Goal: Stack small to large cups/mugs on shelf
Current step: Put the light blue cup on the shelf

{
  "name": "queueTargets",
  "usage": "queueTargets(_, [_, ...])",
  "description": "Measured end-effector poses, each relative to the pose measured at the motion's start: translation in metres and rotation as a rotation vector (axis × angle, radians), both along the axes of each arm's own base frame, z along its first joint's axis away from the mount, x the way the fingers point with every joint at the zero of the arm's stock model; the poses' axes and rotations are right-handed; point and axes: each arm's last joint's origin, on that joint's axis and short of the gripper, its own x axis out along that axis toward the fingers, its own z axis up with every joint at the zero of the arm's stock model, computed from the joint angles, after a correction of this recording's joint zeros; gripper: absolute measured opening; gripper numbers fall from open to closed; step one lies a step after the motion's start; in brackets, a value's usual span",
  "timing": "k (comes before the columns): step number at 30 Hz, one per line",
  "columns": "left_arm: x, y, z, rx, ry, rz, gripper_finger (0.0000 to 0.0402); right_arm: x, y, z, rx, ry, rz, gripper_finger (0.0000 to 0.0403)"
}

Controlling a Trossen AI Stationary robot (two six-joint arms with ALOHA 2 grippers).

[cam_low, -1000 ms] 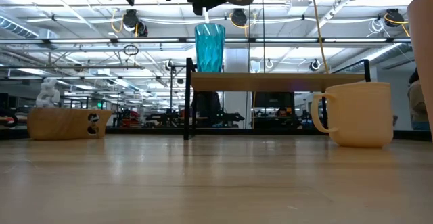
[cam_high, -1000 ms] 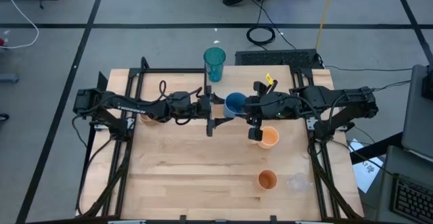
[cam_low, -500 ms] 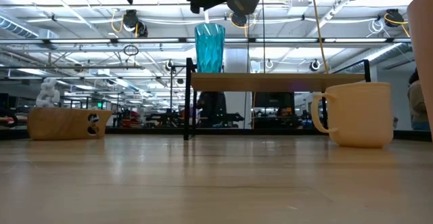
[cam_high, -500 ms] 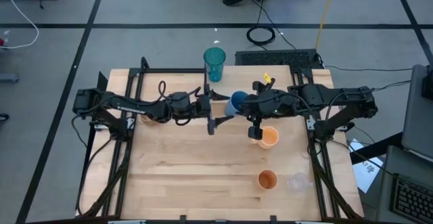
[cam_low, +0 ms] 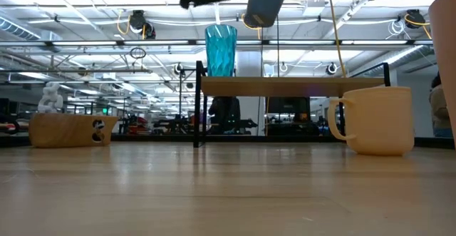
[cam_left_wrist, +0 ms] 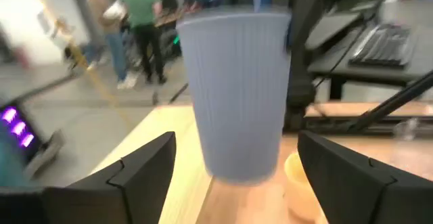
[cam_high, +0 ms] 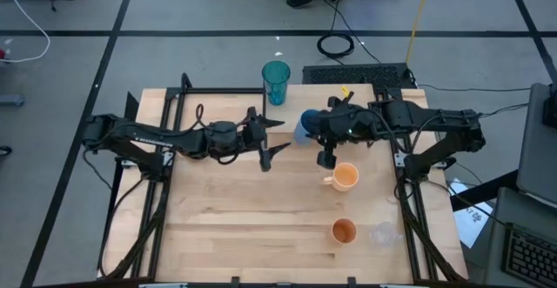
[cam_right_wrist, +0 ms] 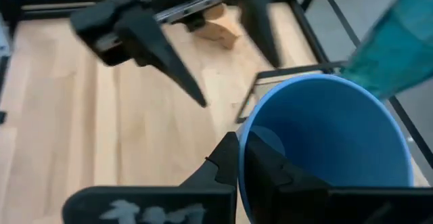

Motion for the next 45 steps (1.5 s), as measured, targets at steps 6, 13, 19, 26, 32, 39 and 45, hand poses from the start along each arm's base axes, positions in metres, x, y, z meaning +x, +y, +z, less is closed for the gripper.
queueTargets(6, [-0.006,-0.018,-0.004,-0.036,0.064,-0.022,0.0262,-0.006,-0.027,0.009,-0.019,0.013,-0.076,0.0001])
queueTargets(13, [-0.001,-0.045,-0.014,-0.033,0.099,-0.118,0.0217,-0.017,-0.061,0.025,-0.018,-0.004,-0.157,0.0000])
queueTargets(19, [0.006,-0.057,-0.026,-0.040,0.112,-0.150,0.0184,-0.019,-0.097,0.020,-0.014,0.034,-0.249,0.0000])
queueTargets(26, [0.014,-0.063,-0.040,-0.046,0.138,-0.161,0.0161,-0.012,-0.140,0.002,-0.004,0.107,-0.342,0.0000])
queueTargets(32, [0.020,-0.065,-0.045,-0.047,0.127,-0.162,0.0153,-0.004,-0.174,-0.020,0.046,0.171,-0.379,0.0000])
queueTargets(39, [0.020,-0.065,-0.045,-0.044,0.124,-0.163,0.0154,0.006,-0.196,-0.041,0.093,0.225,-0.380,0.0000])
queueTargets(45, [0.020,-0.065,-0.045,-0.037,0.122,-0.165,0.0154,0.014,-0.204,-0.050,0.118,0.214,-0.363,0.0000])
